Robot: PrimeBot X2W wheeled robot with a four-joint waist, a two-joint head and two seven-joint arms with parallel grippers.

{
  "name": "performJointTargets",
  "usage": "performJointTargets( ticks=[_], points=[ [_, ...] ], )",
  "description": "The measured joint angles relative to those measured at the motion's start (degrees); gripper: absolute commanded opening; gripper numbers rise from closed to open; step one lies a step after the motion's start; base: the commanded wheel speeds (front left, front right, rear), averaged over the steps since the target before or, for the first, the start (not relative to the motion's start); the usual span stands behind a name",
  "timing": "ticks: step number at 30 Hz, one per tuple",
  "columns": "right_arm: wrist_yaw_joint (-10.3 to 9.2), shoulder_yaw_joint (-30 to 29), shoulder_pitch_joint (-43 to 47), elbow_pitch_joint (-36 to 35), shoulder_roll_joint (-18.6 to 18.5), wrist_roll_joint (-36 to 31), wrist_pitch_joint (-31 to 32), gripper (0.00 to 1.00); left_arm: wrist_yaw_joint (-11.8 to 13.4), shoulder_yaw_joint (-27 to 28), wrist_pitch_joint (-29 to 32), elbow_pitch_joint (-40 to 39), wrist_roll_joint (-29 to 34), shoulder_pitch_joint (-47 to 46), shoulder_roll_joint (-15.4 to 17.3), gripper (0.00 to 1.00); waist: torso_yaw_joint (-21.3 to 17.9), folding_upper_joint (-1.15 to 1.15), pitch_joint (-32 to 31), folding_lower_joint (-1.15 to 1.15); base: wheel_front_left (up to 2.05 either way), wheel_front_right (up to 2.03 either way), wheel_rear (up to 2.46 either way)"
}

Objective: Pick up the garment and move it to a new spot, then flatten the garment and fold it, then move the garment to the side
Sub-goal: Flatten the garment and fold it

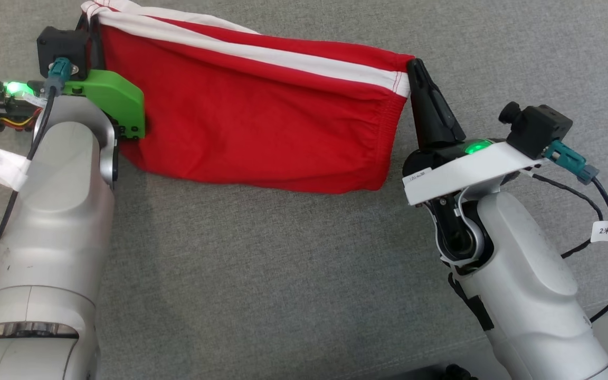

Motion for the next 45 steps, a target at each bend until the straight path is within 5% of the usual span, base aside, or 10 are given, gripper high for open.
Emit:
performJointTargets(
  ticks=[8, 9, 10, 11, 22, 38, 39, 45],
  points=[
    [0.01, -1.0, -1.6, -0.2, 0.0, 0.1, 0.0, 0.0, 0.6, -0.6, 0.0, 2.3, -0.3, -2.2, -0.2, 0.0, -0.5, 0.0, 1.6, 0.0, 0.0, 0.0, 0.0],
    [0.0, -0.9, -1.7, 0.0, 0.0, 0.0, 0.0, 0.12, 0.7, -0.6, 0.0, 2.5, -0.4, -2.3, -0.3, 0.07, -0.4, 0.0, 1.7, 0.0, 0.0, 0.0, 0.0],
    [0.0, -0.7, -1.8, 0.2, 0.0, 0.0, 0.0, 0.49, 0.7, -0.5, 0.0, 2.7, -0.7, -2.4, -0.4, 0.49, -0.4, 0.0, 1.7, 0.0, 0.0, 0.0, 0.0],
    [0.0, -0.8, -1.9, 0.3, 0.0, 0.0, 0.0, 1.0, 0.7, -0.4, 0.0, 2.9, -0.9, -2.4, -0.5, 1.0, -0.3, 0.0, 1.7, 0.0, 0.0, 0.0, 0.0],
    [-0.02, -7.7, 1.3, -0.4, 0.0, -9.1, 0.0, 1.0, -0.3, 1.2, 0.1, 5.1, -5.1, -1.5, -2.4, 1.0, 0.9, 0.0, -1.3, 0.0, 0.0, 0.0, 0.0],
    [-0.02, -13.1, 8.3, 0.2, 0.0, -13.2, 0.0, 1.0, -2.4, 2.6, 12.0, 11.8, -9.9, 0.5, -2.3, 0.98, 1.7, 0.0, -5.6, -0.01, 0.0, 0.0, 0.0],
    [-0.02, -13.0, 8.5, 0.2, 0.0, -13.2, 0.0, 1.0, -2.4, 2.7, 12.3, 11.8, -10.2, 0.8, -2.1, 0.06, 1.4, 0.0, -5.6, 0.0, 0.0, 0.0, 0.0],
    [-0.02, -13.5, 9.4, 0.4, 0.0, -13.7, 0.0, 1.0, -2.5, 2.7, 11.4, 11.8, -10.9, 3.0, -1.7, 0.0, 0.8, 0.0, -6.6, -0.01, 0.0, 0.0, 0.0]
  ],
)
